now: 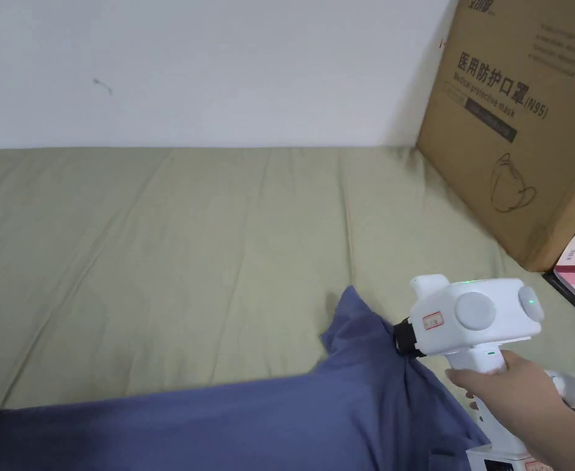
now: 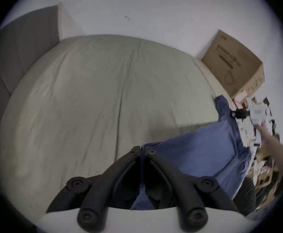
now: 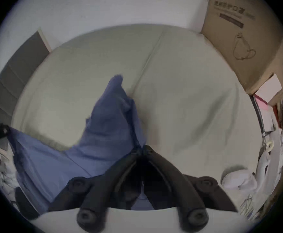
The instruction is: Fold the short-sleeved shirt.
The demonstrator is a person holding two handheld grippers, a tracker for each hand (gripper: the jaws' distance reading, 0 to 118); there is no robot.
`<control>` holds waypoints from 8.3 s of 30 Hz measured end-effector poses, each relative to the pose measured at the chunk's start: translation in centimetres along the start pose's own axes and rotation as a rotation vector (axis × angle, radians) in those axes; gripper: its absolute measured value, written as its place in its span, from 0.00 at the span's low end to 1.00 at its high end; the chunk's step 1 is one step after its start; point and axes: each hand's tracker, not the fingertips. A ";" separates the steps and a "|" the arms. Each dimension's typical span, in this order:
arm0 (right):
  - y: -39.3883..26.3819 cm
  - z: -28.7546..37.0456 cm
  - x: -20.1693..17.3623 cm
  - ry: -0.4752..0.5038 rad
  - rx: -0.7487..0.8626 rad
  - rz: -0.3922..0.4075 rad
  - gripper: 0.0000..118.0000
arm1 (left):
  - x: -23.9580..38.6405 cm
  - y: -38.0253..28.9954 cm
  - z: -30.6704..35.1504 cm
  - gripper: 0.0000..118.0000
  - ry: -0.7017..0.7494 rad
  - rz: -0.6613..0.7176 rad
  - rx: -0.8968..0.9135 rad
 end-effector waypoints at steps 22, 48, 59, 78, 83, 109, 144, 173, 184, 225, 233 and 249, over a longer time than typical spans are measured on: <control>-10.2 18.1 1.4 0.004 0.233 -0.102 0.00 | 2.9 -0.7 6.3 0.02 -0.054 -0.141 0.039; -16.9 24.7 -5.9 0.032 0.560 -0.045 0.99 | 10.2 -8.5 16.8 0.92 -0.053 -0.182 0.460; -15.2 26.0 -14.0 -0.049 0.965 -0.026 0.00 | 18.7 -8.7 16.7 0.00 0.084 -0.267 0.831; -15.8 23.3 -11.4 -0.055 0.670 -0.068 0.00 | -7.5 -7.3 7.1 0.71 -0.256 0.359 -0.058; -16.0 21.8 -11.7 -0.070 0.600 -0.045 0.00 | -10.2 -10.5 3.5 0.99 -0.394 0.493 -0.096; -11.7 23.7 -14.3 0.051 0.635 -0.022 0.00 | -3.4 -8.8 3.0 0.06 -0.290 0.328 0.051; -16.1 21.9 -8.2 0.073 0.576 -0.138 0.00 | 15.7 -9.4 1.3 0.01 -0.209 -0.116 -0.044; -15.4 21.6 -11.2 0.094 0.508 -0.025 0.00 | -1.7 -9.9 2.3 1.00 -0.527 0.398 -0.090; -14.4 22.1 -13.3 0.108 0.470 0.023 0.00 | -4.7 -14.2 -8.5 1.00 -0.957 0.720 -0.248; -17.6 25.6 -8.6 0.130 0.491 -0.080 0.00 | 17.2 -7.6 -4.4 0.57 -0.459 0.192 -0.254; -17.4 26.0 -8.3 0.117 0.495 -0.074 0.00 | 17.7 -7.5 -0.7 0.94 -0.531 0.066 -0.097; -17.2 24.9 -8.6 0.137 0.486 -0.089 0.00 | 22.8 -11.0 -5.9 0.02 -0.385 -0.157 -0.254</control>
